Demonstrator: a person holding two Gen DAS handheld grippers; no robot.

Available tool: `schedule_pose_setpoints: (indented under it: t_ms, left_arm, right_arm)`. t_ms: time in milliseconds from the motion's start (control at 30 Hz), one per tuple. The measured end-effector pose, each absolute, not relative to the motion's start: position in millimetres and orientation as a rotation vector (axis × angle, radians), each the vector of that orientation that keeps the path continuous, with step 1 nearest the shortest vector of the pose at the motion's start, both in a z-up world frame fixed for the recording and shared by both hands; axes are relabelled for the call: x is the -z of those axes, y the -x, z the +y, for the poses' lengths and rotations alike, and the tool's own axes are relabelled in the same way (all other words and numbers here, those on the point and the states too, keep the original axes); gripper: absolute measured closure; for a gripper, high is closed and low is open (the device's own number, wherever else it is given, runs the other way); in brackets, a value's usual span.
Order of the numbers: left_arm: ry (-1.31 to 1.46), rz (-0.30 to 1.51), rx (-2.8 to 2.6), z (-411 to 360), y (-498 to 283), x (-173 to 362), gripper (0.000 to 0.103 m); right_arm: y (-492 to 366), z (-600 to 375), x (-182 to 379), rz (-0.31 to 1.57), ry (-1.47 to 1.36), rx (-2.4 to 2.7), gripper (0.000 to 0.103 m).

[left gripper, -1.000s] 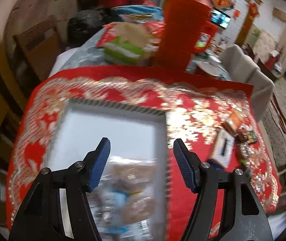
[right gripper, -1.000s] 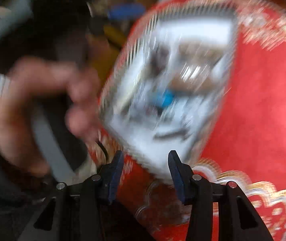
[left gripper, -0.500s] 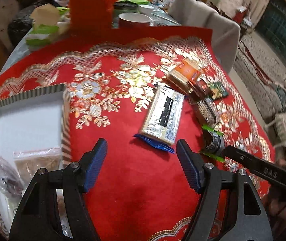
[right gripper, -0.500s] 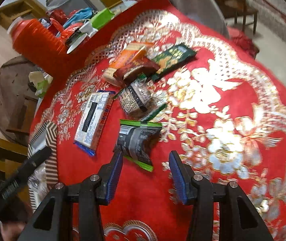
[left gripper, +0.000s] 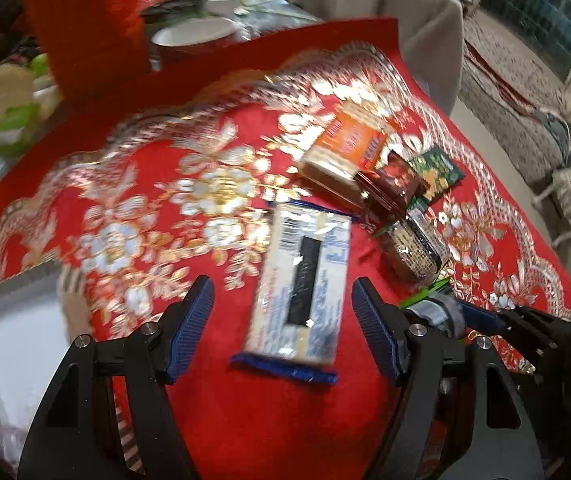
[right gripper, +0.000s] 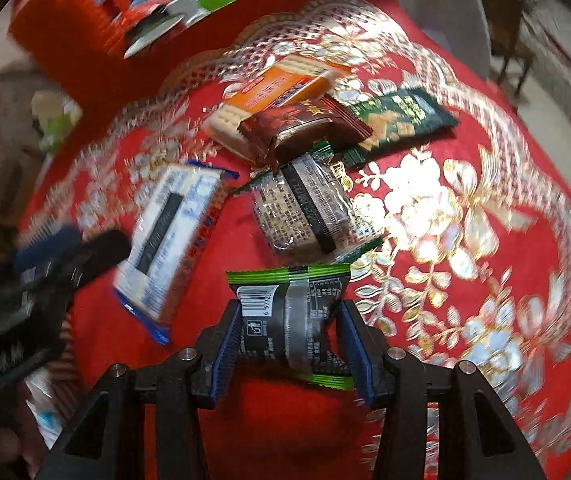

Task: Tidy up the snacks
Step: 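Grasp the cream wafer bar with the left gripper while the right gripper grasps the green-black packet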

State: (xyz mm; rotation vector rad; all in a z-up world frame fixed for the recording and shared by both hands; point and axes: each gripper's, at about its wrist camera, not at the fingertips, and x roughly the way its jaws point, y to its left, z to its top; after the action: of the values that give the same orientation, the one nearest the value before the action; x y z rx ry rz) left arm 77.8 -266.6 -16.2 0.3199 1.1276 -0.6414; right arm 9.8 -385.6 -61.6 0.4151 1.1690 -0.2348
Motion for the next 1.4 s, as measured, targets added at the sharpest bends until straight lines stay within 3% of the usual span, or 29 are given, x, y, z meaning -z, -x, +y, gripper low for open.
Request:
schedule_pose_setpoints:
  t_ms: [67,333,500,1033,1400]
  left_arm:
    - [-0.346,1.14,0.649,-276.6,-77.9,25.4,0.031]
    - [-0.406,1.145,0.573,-287.9,-79.9,52.7,0.032]
    - [-0.372,1.157,0.575,-279.7,-74.6,48.0,0.048]
    - [-0.344,1.138,0.614,-240.8,3.3,3.2,0.049]
    - [-0.34,1.191,0.612,-236.1,14.4,21.5,0.049]
  right_arm:
    - [-5.8,-383.7,62.9,1.165,-0.367,0.237,0.063]
    - [23.6,-389.2,62.4,1.146,-0.402,0.225,0.065]
    - [35.5,-391.1,60.7,1.145,-0.436,0.217,0.065]
    - [53.8,-370.3,36.1,1.105,-0.448,0.173,0.066]
    - [77.1,-370.8,38.0,1.123,-0.473,0.181,0.066]
